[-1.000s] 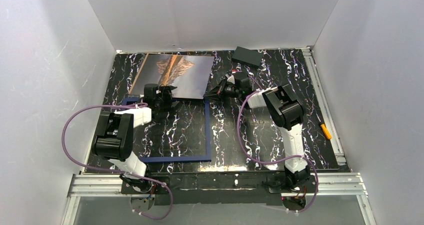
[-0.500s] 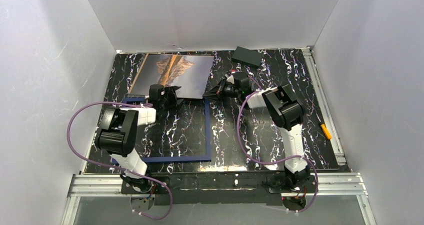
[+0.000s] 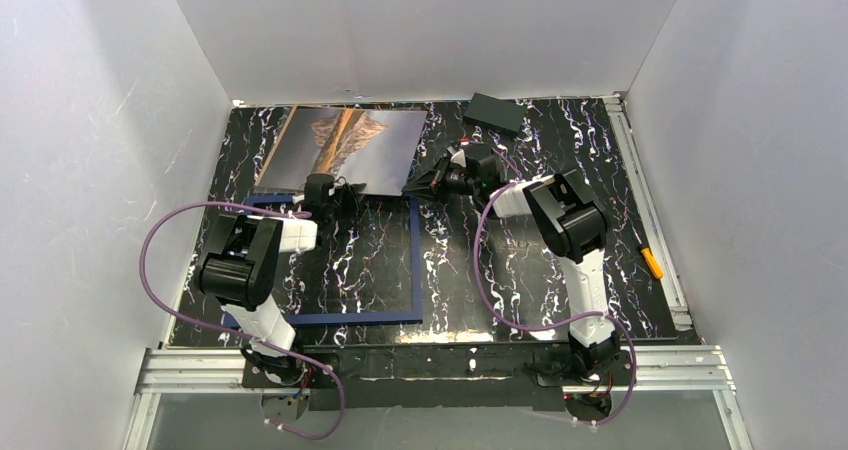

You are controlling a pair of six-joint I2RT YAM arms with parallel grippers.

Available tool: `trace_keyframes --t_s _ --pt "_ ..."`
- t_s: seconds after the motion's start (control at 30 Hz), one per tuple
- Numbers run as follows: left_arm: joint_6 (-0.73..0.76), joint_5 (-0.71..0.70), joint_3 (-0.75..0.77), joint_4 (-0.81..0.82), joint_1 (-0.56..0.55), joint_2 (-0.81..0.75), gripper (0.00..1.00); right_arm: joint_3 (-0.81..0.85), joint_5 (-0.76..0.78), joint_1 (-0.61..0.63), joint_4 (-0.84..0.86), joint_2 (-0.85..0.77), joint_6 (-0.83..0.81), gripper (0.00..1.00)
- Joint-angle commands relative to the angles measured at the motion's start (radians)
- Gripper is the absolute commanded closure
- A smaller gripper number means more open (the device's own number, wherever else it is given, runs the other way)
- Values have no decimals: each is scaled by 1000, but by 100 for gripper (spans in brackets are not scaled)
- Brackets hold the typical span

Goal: Take the photo out of the frame

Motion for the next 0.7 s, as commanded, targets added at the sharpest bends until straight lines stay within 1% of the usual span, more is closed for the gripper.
trace_keyframes --t_s 0.0,0.03,0.07,0.13,0.2,0.23,0.27,0.3,0.4,0.47,0.53,0.67 --pt "1 -40 -18 -33 -3 -31 83 28 -10 9 16 -89 -40 99" --pt "7 -41 -17 -38 -3 -32 85 37 -16 9 -17 -92 -72 99" --pt "13 -41 -14 -42 -3 -32 90 45 -18 6 -62 -100 -110 98" --pt "20 -42 -10 -49 -3 -33 97 52 -10 2 -172 -132 -224 86" --pt "22 -48 -3 -63 -1 -37 100 49 26 -4 -289 -187 -360 69" --pt "23 -49 6 -73 2 -40 100 52 57 -5 -357 -212 -438 61" --pt "24 -50 14 -84 4 -43 100 58 75 -5 -423 -231 -513 57" --pt "24 -50 26 -94 7 -42 100 64 117 -5 -479 -247 -569 51" --pt "22 -59 53 -100 13 -39 100 60 180 -19 -583 -284 -686 41" --pt "15 -58 70 -98 20 -32 100 44 203 -32 -597 -296 -721 39" --pt "7 -55 87 -103 23 -26 100 48 205 -48 -612 -283 -727 39" --pt "0 -59 119 -119 30 -24 100 84 195 -55 -591 -223 -701 44"
